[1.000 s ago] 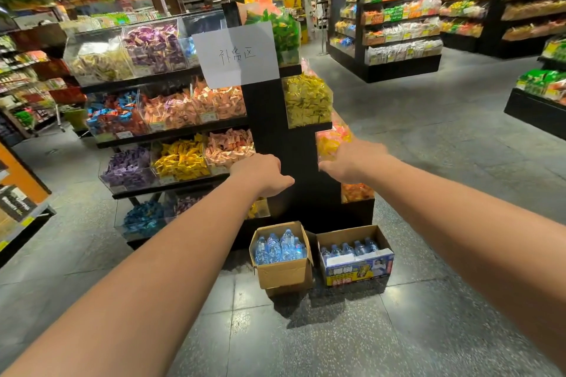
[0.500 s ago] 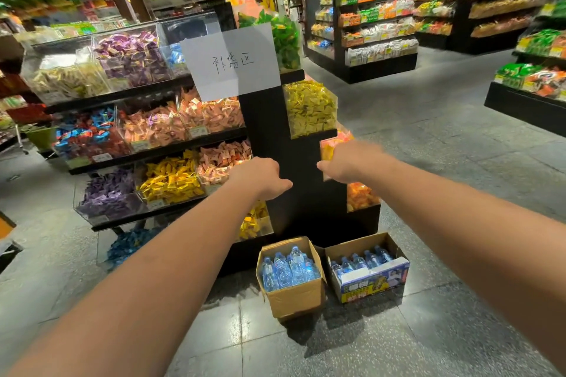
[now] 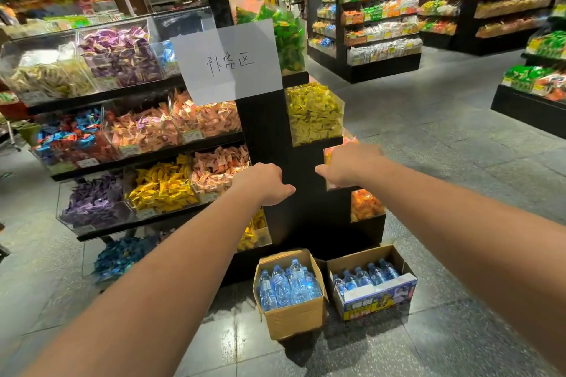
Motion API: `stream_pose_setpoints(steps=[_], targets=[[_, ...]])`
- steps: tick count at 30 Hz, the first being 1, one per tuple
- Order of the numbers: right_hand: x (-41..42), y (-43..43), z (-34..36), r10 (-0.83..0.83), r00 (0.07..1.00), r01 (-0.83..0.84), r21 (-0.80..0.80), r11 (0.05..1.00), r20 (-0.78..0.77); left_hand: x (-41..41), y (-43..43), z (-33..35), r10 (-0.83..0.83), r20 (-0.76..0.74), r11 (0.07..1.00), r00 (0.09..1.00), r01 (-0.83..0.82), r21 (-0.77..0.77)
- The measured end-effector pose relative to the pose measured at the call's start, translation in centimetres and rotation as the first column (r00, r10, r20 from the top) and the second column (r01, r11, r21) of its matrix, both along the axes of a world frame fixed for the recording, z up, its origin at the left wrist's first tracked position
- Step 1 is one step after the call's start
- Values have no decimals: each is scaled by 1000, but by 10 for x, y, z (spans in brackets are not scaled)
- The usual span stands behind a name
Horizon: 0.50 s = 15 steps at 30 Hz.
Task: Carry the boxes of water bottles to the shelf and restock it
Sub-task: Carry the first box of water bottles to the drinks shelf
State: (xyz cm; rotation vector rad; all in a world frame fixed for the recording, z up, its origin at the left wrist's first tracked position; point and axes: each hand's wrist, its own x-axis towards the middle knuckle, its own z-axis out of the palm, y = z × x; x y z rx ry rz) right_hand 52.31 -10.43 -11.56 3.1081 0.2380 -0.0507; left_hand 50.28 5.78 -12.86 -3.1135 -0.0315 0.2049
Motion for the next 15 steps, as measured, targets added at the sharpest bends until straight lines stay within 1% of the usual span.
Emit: stream_pose_setpoints(steps=[5,9,15], targets=[[50,-8,-4,52,998,-52,-20,998,17,43,-14,-6,35,-18,999,999,-36,-17],[89,-20,-10,110,994,-110,-46,993,-1,77,-28,-10,68,-20,997,997,-69,-29],[136,-40,-22,138,989,-142,-82,986,-54,112,-43,-21,115,-35,992,993,-117,-39]])
